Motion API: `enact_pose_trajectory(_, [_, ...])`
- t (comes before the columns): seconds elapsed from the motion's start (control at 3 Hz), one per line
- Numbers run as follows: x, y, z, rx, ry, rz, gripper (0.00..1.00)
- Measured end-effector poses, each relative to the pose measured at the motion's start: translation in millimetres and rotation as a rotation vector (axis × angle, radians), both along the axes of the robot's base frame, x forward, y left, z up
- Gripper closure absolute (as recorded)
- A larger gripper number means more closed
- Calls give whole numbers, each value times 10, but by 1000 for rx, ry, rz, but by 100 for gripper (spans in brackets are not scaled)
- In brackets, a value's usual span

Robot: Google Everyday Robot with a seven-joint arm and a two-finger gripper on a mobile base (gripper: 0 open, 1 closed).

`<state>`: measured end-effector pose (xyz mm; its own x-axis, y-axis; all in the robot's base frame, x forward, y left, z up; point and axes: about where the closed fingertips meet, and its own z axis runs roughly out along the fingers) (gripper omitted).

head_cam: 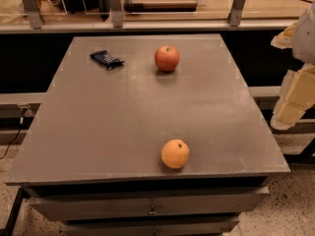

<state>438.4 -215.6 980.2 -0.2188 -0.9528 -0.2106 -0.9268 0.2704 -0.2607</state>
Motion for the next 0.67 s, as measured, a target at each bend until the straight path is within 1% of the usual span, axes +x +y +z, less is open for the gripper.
enact_pose_trajectory(0.33, [0,0,1,0,0,0,0])
enact_pose_trajectory(0.67, [186,-27,102,46,-49,-13,0])
